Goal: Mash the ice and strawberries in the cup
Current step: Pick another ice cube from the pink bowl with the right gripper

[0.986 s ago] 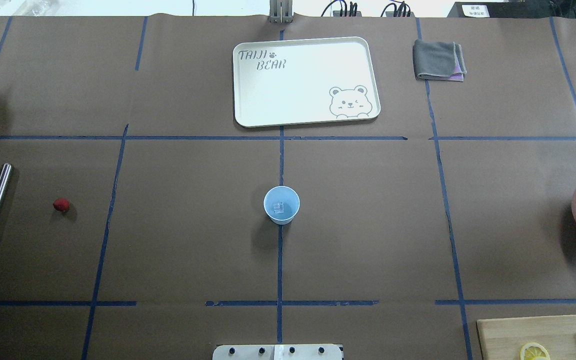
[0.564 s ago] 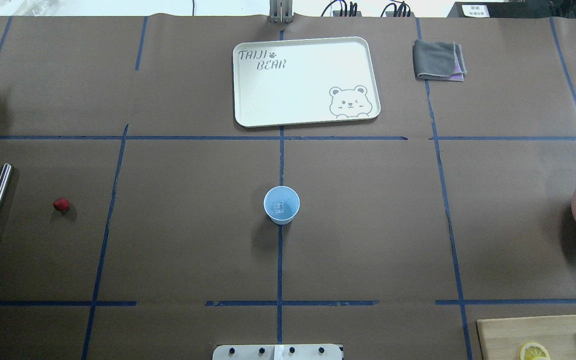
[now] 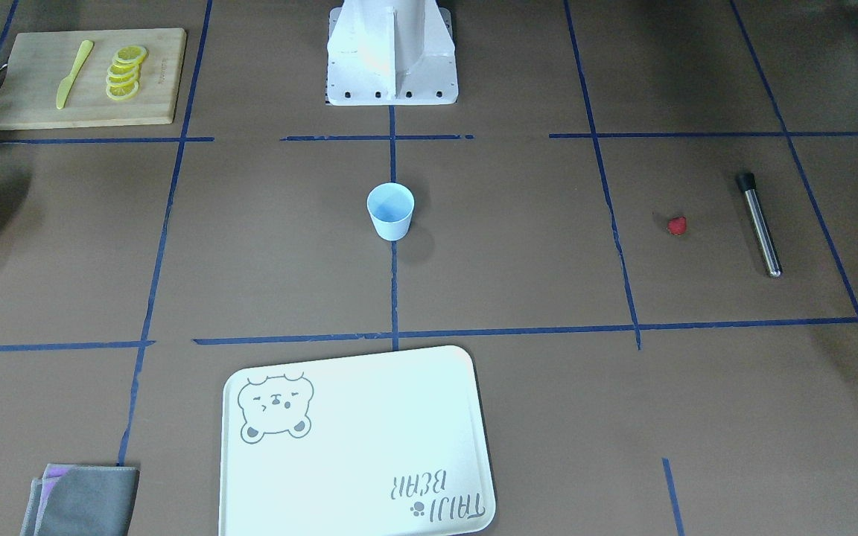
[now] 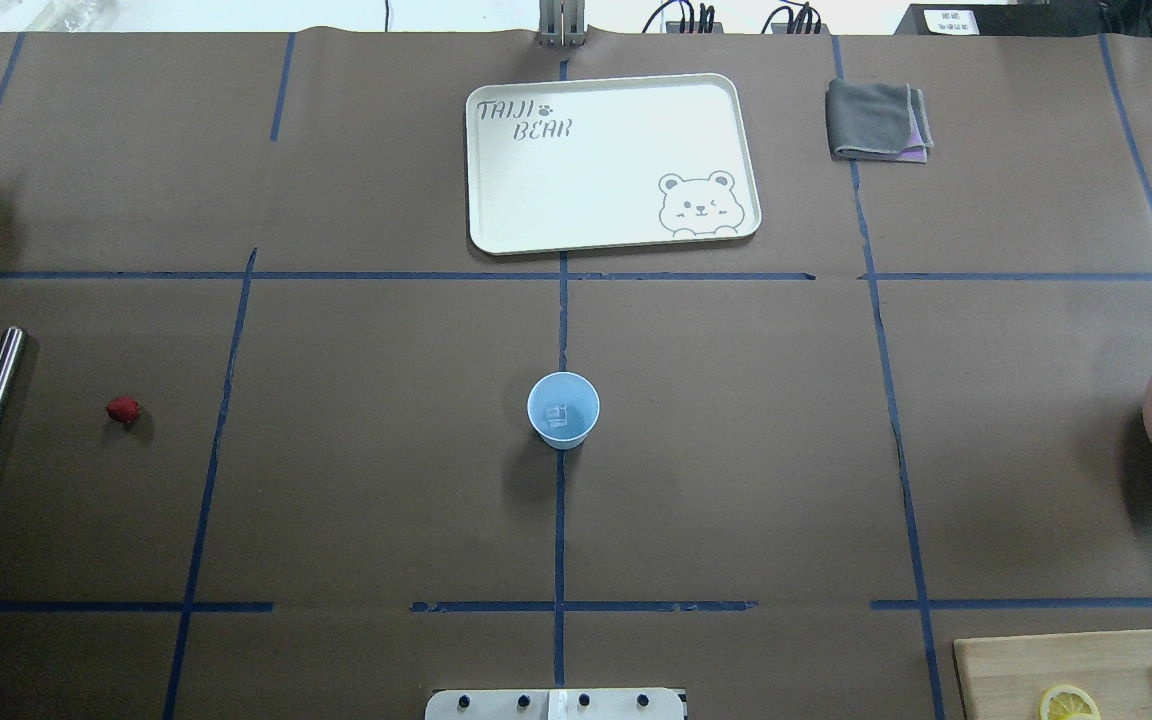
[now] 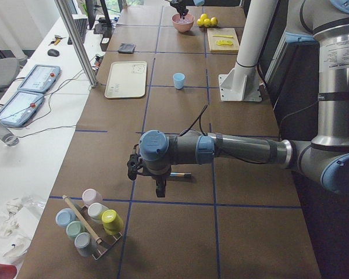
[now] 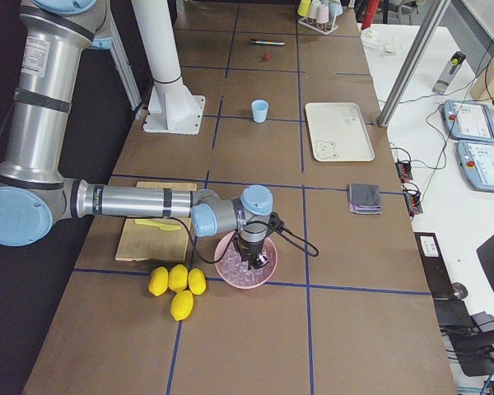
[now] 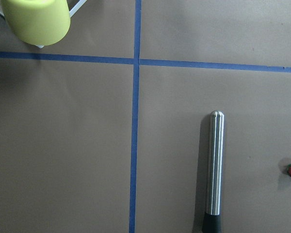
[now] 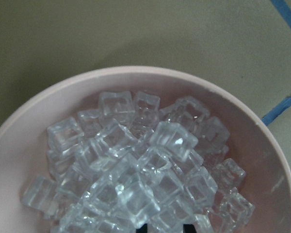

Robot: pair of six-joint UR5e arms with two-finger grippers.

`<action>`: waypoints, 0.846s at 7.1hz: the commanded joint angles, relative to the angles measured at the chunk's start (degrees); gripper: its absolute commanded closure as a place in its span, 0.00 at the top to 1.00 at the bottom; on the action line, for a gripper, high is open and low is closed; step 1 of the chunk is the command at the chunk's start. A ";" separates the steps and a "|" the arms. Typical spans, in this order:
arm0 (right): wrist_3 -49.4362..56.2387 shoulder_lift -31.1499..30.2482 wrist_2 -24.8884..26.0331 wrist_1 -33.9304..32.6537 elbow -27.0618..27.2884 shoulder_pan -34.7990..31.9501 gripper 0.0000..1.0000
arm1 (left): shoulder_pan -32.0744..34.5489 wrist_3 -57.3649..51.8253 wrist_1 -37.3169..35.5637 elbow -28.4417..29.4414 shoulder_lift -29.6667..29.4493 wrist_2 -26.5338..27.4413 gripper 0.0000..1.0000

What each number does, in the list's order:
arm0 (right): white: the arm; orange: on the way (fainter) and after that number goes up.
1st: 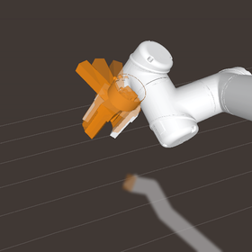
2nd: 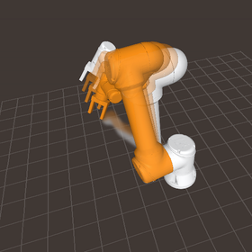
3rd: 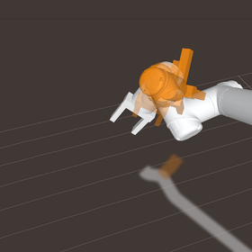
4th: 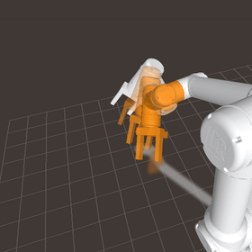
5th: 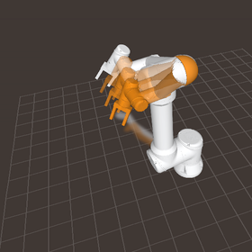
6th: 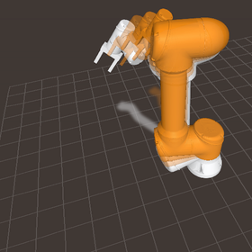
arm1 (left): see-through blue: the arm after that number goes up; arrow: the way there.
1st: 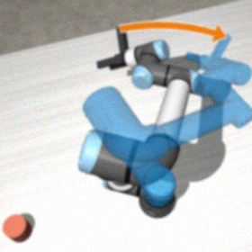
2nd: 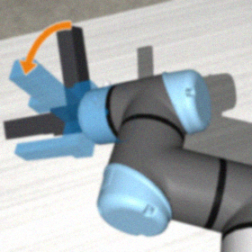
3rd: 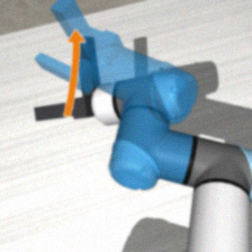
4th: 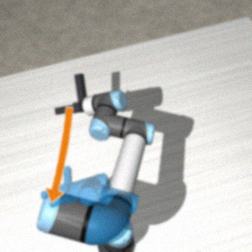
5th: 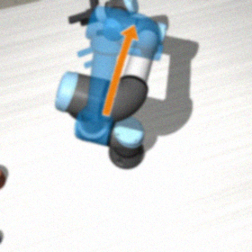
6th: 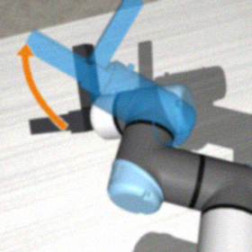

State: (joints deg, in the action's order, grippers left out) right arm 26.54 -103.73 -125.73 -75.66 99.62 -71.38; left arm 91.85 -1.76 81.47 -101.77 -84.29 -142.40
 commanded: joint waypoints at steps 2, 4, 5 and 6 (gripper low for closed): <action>-0.26 -1.47 -0.13 -0.54 4.34 -2.80 0.00 | -0.09 0.09 0.00 -0.01 0.00 -0.07 1.00; -1.83 -1.39 -2.13 -3.69 7.58 -2.80 0.00 | -0.09 0.09 0.00 -0.01 0.00 -0.07 1.00; -13.16 -1.74 -4.50 -3.80 11.61 -2.72 0.00 | -0.09 0.09 0.00 -0.01 0.00 -0.07 1.00; -19.71 -1.48 -6.44 -3.62 13.73 -1.76 0.00 | -0.09 0.09 0.00 -0.10 0.00 -0.07 1.00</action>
State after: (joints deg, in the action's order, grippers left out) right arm 15.65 -105.28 -129.70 -79.09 110.11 -73.87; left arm 91.76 -1.68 81.47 -101.80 -84.29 -142.47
